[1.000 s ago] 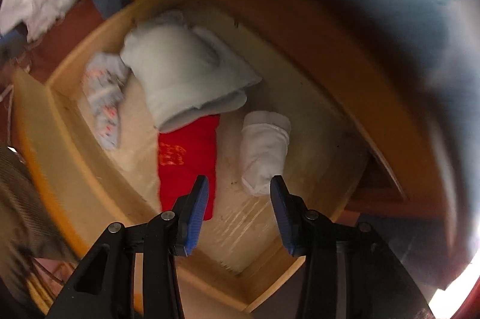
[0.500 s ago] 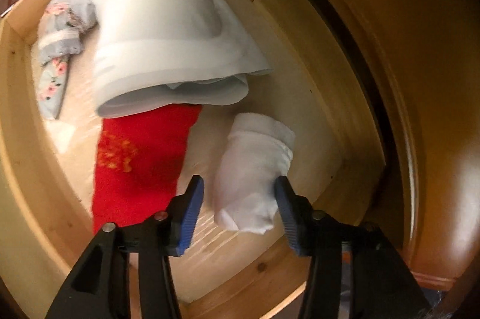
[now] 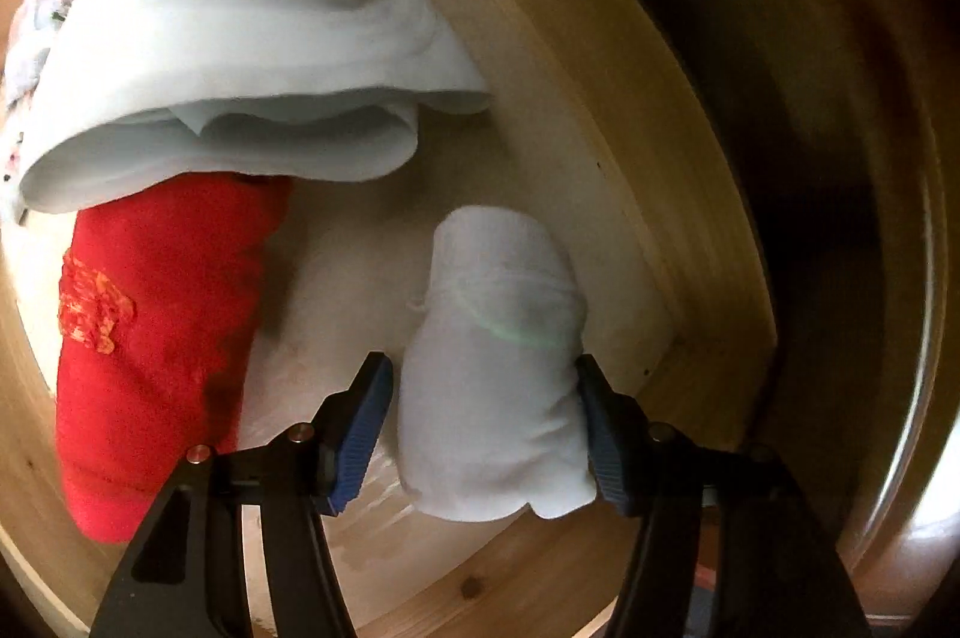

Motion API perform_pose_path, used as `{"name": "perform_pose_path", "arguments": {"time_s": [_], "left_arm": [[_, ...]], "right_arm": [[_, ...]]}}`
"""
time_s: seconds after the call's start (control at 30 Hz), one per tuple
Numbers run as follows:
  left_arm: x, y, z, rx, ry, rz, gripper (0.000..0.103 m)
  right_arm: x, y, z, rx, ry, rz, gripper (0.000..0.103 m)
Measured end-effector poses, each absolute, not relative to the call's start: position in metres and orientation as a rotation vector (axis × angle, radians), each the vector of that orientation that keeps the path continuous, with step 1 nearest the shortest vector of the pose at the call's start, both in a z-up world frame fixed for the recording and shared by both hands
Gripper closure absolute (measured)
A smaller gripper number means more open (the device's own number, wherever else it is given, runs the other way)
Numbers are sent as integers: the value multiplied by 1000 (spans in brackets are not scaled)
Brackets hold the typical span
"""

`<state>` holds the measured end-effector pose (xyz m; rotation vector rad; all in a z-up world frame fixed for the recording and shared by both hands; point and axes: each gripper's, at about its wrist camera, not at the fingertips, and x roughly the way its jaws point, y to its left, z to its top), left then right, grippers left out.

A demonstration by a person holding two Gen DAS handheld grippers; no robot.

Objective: Take underwear out of drawer
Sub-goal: 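Lower the right gripper onto the white rolled sock and close it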

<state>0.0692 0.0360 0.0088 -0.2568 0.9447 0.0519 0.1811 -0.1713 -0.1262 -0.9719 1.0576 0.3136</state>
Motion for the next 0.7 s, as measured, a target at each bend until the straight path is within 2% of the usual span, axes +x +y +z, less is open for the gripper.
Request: {"name": "perform_pose_path", "arguments": {"time_s": [0.07, 0.2, 0.37, 0.47, 0.7], "left_arm": [[70, 35, 8, -256, 947, 52, 47], [70, 35, 8, -254, 949, 54, 47], [70, 36, 9, -255, 949, 54, 47], [70, 35, 9, -256, 948, 53, 47], [70, 35, 9, -256, 951, 52, 47]], "right_arm": [[180, -171, -127, -971, 1052, 315, 45], [171, -177, -124, -942, 1061, 305, 52], [168, -193, -115, -814, 1148, 349, 56], [166, -200, -111, -728, 1213, 409, 56], [170, -204, -116, -725, 1241, 402, 51]]}}
